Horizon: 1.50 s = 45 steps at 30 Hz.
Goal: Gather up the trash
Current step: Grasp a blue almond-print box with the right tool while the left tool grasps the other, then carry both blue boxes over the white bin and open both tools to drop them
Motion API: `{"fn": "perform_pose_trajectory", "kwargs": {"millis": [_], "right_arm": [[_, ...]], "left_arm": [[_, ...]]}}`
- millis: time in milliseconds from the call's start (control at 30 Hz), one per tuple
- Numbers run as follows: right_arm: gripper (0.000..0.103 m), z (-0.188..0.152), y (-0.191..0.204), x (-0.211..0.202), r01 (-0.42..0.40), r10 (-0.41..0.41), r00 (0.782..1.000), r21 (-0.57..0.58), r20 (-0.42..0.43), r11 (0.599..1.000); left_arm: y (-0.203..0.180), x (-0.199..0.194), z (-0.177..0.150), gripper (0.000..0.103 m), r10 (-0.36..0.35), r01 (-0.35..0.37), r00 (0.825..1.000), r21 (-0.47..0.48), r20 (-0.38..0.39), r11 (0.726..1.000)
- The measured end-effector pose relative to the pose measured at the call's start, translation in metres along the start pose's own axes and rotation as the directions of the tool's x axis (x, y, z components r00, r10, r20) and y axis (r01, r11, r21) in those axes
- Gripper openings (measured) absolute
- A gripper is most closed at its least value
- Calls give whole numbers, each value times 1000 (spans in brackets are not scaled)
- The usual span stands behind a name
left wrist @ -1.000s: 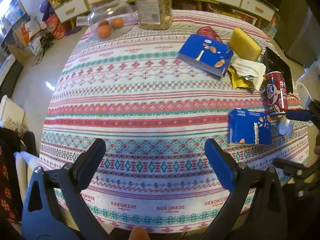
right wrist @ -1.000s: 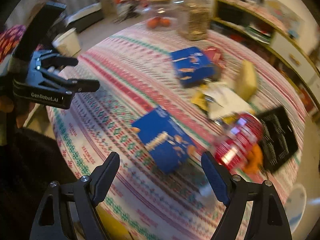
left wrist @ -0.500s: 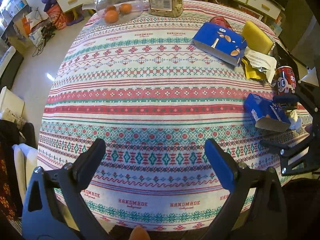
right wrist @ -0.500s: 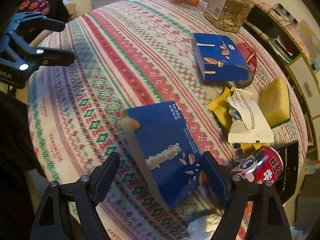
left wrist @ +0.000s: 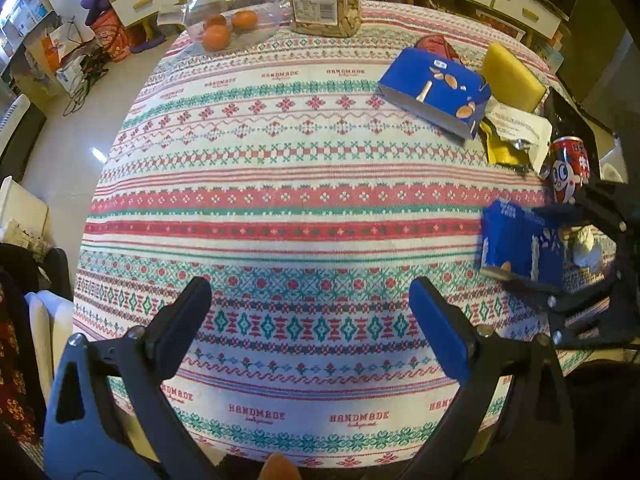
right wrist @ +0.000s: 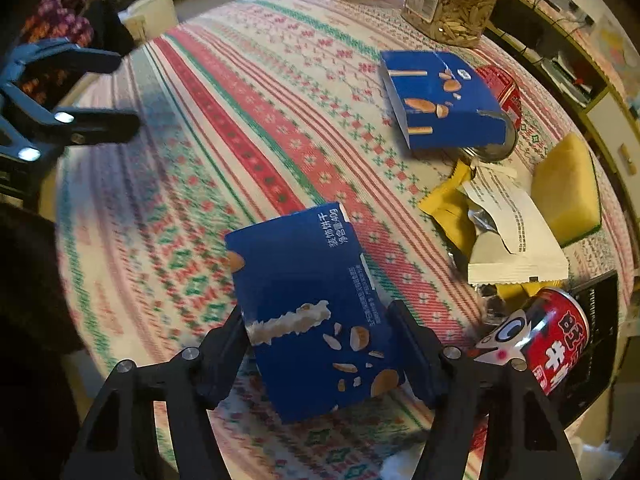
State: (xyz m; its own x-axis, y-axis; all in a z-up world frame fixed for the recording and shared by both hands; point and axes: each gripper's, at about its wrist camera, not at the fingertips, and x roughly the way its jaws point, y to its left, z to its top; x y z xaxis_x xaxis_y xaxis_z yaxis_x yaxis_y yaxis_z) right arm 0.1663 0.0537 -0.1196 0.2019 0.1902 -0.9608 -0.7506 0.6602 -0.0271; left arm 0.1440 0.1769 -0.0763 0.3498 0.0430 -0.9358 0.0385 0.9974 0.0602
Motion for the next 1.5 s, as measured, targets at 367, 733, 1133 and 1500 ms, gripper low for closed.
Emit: {"fn": "perform_pose_trajectory", "kwargs": {"millis": [367, 733, 1133, 1500], "right_arm": [[64, -29, -28, -78, -10, -15, 990, 179, 138, 984], [64, -72, -70, -133, 26, -131, 962, 396, 240, 918], [64, -113, -91, -147, 47, -165, 961, 455, 223, 889], [64, -138, -104, -153, 45, -191, 959, 551, 211, 833]], "left_arm": [[-4, 2, 49, 99, -94, 93, 996, -162, 4, 982], [-58, 42, 126, 98, -143, 129, 990, -391, -6, 911], [-90, 80, 154, 94, -137, 103, 990, -471, -38, 876], [-81, 62, 108, 76, -261, 229, 965, -410, -23, 883]]}}
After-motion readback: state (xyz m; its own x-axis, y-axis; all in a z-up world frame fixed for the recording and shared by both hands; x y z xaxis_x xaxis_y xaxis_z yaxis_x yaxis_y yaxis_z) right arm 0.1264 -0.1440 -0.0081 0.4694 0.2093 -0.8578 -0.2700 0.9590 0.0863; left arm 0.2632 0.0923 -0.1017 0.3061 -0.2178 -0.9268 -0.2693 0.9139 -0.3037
